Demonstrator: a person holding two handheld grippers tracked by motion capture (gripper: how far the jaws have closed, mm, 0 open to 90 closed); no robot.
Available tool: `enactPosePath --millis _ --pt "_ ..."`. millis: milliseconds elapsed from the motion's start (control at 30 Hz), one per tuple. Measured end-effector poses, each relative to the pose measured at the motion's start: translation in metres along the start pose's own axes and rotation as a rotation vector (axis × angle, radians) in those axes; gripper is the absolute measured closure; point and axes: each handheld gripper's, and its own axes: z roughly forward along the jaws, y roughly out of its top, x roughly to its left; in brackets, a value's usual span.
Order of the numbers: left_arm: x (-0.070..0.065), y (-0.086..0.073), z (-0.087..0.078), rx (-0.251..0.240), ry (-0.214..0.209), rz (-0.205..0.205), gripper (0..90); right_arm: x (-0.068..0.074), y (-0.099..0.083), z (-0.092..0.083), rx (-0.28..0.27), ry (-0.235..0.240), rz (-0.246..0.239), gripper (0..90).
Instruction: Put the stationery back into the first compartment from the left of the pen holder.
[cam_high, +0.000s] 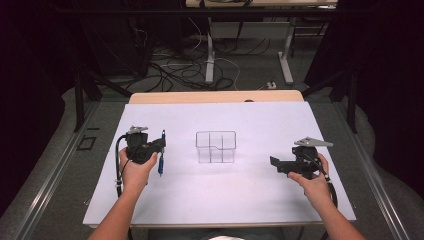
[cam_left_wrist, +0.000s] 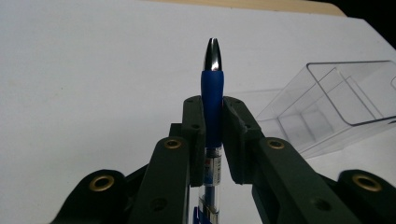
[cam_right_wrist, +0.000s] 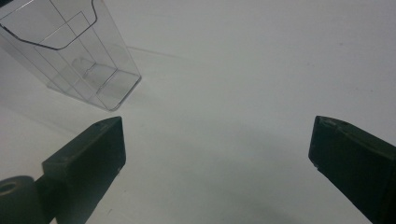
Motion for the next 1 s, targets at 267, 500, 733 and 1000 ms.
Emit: enactPosePath --millis 267,500,733,1000 --pt "-0.004 0.005 -0.011 -0.072 -0.011 0.012 80.0 0.001 0.000 0.001 0.005 -0.010 -0.011 3.3" --pt "-0.010 0.011 -0.017 -0.112 -0.024 0.019 80.0 0.002 0.000 0.002 0.019 -0.016 -0.021 2.7" --pt "-0.018 0.020 -0.020 -0.135 -0.040 0.029 80.0 0.002 0.000 0.003 0.022 -0.028 -0.022 0.0" --pt "-0.028 0.029 -0.023 -0.173 -0.059 0.034 80.0 0.003 0.000 0.004 0.028 -0.033 -0.021 0.0"
